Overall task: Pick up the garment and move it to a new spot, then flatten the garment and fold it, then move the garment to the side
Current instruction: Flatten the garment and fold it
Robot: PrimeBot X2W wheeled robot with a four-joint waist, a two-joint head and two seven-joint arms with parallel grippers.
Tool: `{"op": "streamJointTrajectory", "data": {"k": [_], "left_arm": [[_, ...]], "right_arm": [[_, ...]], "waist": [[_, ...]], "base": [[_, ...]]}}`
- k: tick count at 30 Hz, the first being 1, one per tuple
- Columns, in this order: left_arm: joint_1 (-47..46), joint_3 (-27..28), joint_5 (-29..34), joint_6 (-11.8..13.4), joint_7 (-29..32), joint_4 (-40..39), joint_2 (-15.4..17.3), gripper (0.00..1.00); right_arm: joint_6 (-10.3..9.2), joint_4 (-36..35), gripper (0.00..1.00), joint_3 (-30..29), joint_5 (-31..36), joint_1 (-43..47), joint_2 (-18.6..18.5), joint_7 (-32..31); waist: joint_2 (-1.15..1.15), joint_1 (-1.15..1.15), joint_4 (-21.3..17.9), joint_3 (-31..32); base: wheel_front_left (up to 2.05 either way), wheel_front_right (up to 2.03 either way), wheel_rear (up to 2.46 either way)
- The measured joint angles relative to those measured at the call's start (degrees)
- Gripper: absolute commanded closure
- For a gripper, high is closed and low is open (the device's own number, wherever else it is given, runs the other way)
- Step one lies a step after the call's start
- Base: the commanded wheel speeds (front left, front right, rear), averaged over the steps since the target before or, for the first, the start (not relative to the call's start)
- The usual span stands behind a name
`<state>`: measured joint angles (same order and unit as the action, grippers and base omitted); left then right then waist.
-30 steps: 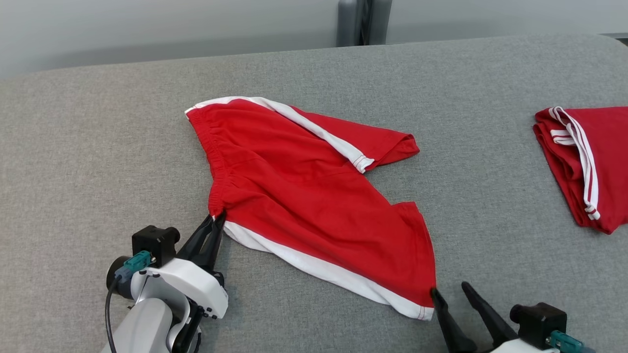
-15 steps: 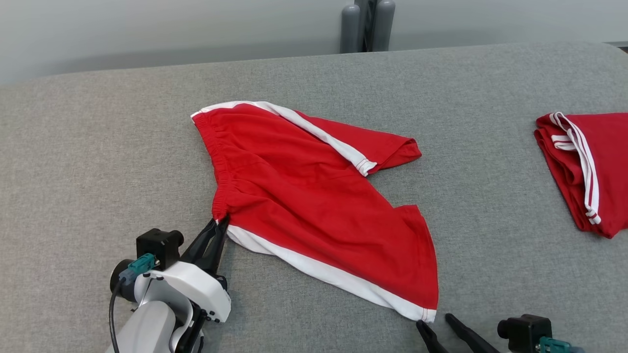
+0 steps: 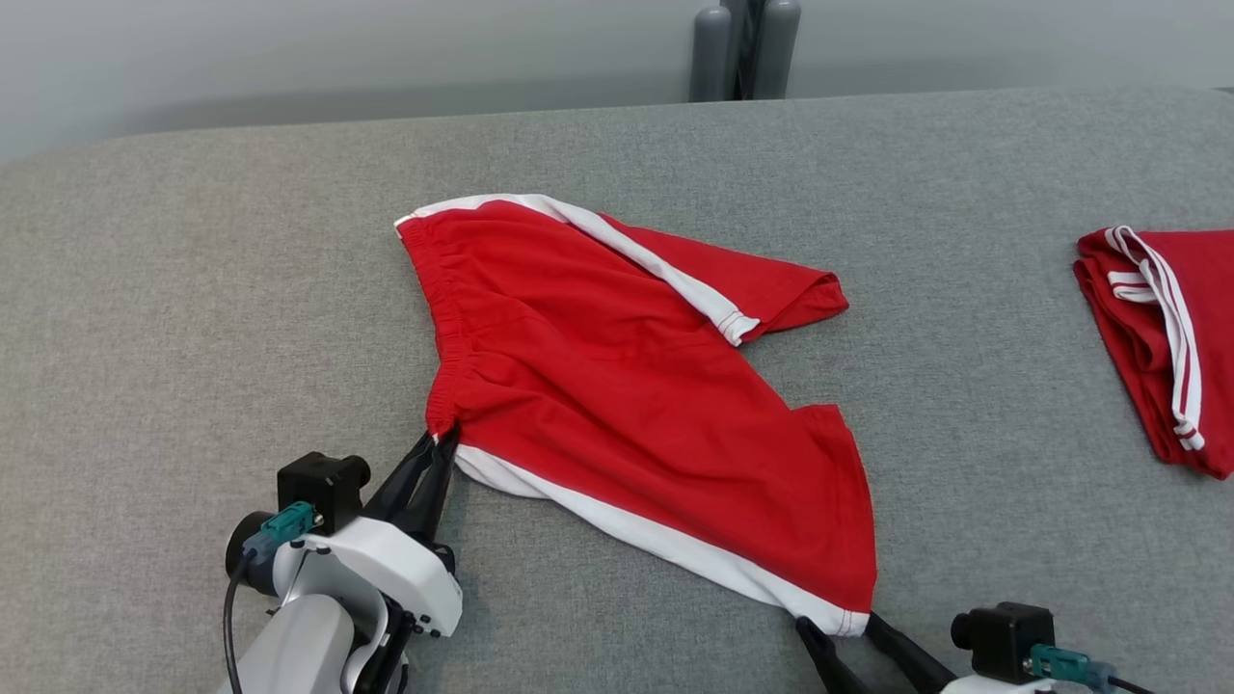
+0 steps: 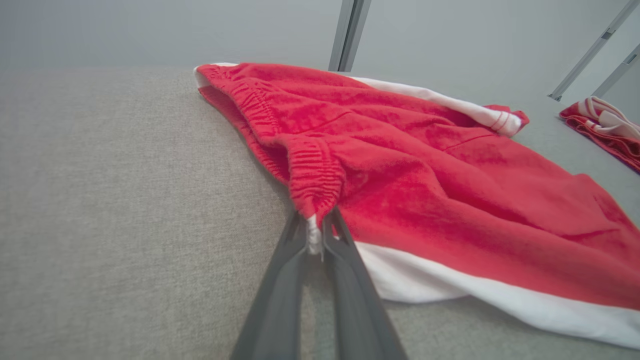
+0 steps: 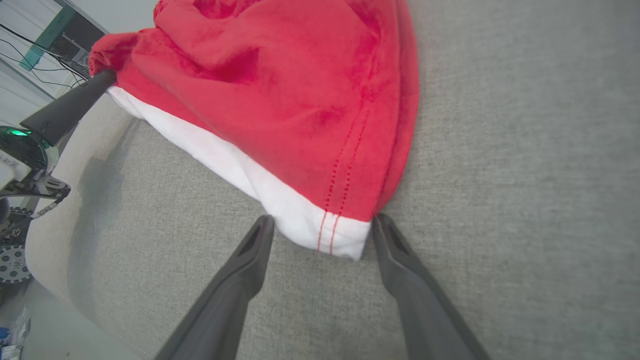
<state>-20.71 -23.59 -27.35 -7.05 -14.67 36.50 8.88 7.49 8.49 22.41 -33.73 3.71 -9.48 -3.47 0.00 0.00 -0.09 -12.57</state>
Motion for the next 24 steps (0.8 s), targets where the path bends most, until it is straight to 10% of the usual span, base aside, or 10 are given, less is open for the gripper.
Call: {"op": "streamJointTrajectory", "data": {"k": [20,21,22,24], "left_arm": [[-0.66,-0.4,-0.43,0.04,-0.15,-0.14,0.03,1.0],[-0.69,-0.41,-0.43,0.04,-0.16,-0.12,0.03,1.0],[-0.73,-0.45,-0.43,0.04,-0.16,-0.1,0.02,1.0],[-0.82,-0.55,-0.49,0.03,-0.16,-0.03,-0.01,1.0]], "right_arm": [[0.48,5.03,0.0,-2.8,4.55,-2.22,2.68,1.13],[0.48,5.04,0.05,-2.79,4.54,-2.29,2.77,1.04],[0.45,5.03,0.51,-2.76,4.42,-2.33,2.86,1.02],[0.21,5.15,1.0,-2.59,3.96,-2.63,2.86,0.74]], "waist": [[0.0,0.0,0.59,-0.86],[0.0,0.0,0.6,-0.87],[0.0,0.0,0.61,-0.88],[0.0,0.0,0.63,-0.85]], "base": [[0.0,0.0,0.0],[0.0,0.0,0.0],[0.0,0.0,0.0],[0.0,0.0,0.0]]}}
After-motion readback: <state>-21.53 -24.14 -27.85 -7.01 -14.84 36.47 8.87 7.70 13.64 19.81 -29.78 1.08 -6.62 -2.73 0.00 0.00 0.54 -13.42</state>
